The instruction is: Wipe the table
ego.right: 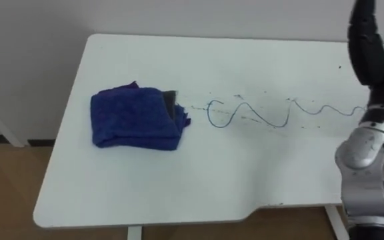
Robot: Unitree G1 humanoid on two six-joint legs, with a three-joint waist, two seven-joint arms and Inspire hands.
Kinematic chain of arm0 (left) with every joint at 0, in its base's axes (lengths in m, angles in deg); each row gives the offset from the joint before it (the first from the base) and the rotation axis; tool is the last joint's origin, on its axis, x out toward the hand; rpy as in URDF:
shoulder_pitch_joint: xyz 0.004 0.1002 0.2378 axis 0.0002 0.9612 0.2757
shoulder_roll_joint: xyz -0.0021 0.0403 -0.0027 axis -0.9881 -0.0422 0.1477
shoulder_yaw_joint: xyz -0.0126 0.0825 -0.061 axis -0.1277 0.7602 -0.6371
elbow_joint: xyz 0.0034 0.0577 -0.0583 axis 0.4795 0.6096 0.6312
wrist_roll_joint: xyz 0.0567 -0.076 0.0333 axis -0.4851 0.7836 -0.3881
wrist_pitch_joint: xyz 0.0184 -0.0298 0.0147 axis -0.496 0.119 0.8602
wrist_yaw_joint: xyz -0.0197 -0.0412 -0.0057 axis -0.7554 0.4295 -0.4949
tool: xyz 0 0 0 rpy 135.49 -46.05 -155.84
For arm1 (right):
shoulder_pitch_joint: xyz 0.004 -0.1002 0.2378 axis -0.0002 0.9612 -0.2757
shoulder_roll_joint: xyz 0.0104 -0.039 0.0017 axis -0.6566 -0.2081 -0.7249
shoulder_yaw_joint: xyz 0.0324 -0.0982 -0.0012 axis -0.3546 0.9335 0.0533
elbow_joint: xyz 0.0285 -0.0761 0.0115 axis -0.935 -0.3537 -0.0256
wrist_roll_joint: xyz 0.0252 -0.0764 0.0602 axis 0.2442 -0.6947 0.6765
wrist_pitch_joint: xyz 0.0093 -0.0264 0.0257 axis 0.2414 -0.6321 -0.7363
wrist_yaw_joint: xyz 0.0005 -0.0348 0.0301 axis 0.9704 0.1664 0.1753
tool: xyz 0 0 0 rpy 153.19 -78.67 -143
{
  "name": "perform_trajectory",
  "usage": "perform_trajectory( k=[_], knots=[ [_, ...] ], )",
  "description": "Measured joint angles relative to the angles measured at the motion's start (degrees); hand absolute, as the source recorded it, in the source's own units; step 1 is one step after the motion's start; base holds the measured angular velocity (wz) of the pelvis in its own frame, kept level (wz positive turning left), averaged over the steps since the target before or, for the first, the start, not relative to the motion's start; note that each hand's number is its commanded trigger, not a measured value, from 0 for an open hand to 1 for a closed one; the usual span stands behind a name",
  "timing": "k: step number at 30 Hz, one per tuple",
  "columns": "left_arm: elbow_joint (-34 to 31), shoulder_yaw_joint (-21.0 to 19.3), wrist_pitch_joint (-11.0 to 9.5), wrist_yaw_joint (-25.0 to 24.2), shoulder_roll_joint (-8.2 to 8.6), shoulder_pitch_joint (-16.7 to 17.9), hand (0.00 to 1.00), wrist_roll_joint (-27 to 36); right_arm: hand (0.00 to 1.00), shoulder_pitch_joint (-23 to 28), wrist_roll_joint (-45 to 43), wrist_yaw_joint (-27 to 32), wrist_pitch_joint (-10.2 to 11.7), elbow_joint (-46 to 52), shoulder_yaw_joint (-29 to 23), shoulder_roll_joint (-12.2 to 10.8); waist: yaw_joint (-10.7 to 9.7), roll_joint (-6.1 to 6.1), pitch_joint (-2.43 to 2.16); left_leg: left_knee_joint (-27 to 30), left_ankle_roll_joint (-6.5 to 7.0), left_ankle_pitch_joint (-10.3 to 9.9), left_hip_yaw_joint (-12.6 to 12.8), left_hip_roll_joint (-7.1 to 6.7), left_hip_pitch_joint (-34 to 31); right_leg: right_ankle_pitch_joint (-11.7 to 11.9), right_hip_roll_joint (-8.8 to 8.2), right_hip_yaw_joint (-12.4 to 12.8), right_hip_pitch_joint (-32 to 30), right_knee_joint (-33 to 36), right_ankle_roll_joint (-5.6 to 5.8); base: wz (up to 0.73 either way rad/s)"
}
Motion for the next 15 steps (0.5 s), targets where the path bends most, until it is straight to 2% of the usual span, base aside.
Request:
perform_trajectory(
  k=[1,4,6,9,10,11,15],
  knots=[
    [0.1,0.5,0.0,0.0,-0.01,-0.2,0.00,-0.3,0.00,-1.5,-2.3,-0.6,0.0,0.0,2.4,0.1,1.0,-0.22,0.01,0.0,-0.08,0.0,-0.1,0.04,0.0,0.0,0.03,-0.4,0.0,0.0,0.00,0.05],
    [0.1,3.2,0.1,-0.5,-0.25,-0.1,0.00,-0.3,0.00,-2.7,-6.1,-3.9,-0.2,0.8,8.0,0.3,1.7,-0.80,-0.17,0.0,-0.11,0.1,-2.0,0.00,-0.4,0.2,-0.13,-2.4,0.9,-1.5,-0.25,0.26],
    [-0.3,4.4,0.3,-0.8,-0.07,-0.7,0.00,-0.4,0.00,-3.2,-8.2,-5.9,-0.5,1.2,11.4,0.3,3.1,-0.89,-0.23,0.0,-0.12,0.1,-2.4,-0.08,-0.5,0.2,-0.13,-2.5,1.1,-1.9,-0.25,0.17],
    [-0.4,5.1,0.3,-1.2,-0.07,-0.8,0.00,-0.7,0.00,-3.6,-11.0,-9.4,-0.6,0.8,16.6,0.3,5.4,-0.62,0.16,0.0,-0.12,0.1,-3.2,-0.19,-0.3,0.2,-0.18,-2.7,2.1,-2.9,-0.26,0.13],
    [-0.6,5.5,0.3,-1.2,0.00,-0.7,0.00,-1.0,0.00,-3.8,-11.1,-10.5,-0.5,-0.6,18.5,0.3,6.1,-0.31,0.56,0.0,-0.13,0.1,-3.3,-0.19,0.0,0.2,-0.22,-2.8,2.5,-2.9,-0.26,0.09],
    [-0.9,5.4,0.3,-1.2,0.01,-0.8,0.00,-2.0,0.00,-3.9,-11.3,-12.1,-0.8,-1.7,20.2,0.3,7.2,-0.26,0.68,0.0,-0.13,0.1,-3.3,-0.19,-0.1,0.2,-0.28,-3.2,2.4,-2.9,-0.25,0.07],
    [-2.2,5.4,0.4,-1.4,-0.09,-0.9,0.00,-4.6,0.00,-3.9,-15.9,-15.9,-1.1,-4.5,23.8,0.3,8.5,-0.37,0.78,0.1,-0.07,0.2,-5.2,-0.45,-1.7,0.2,-0.66,-5.3,1.6,-3.1,-0.25,0.26]
  ],
)
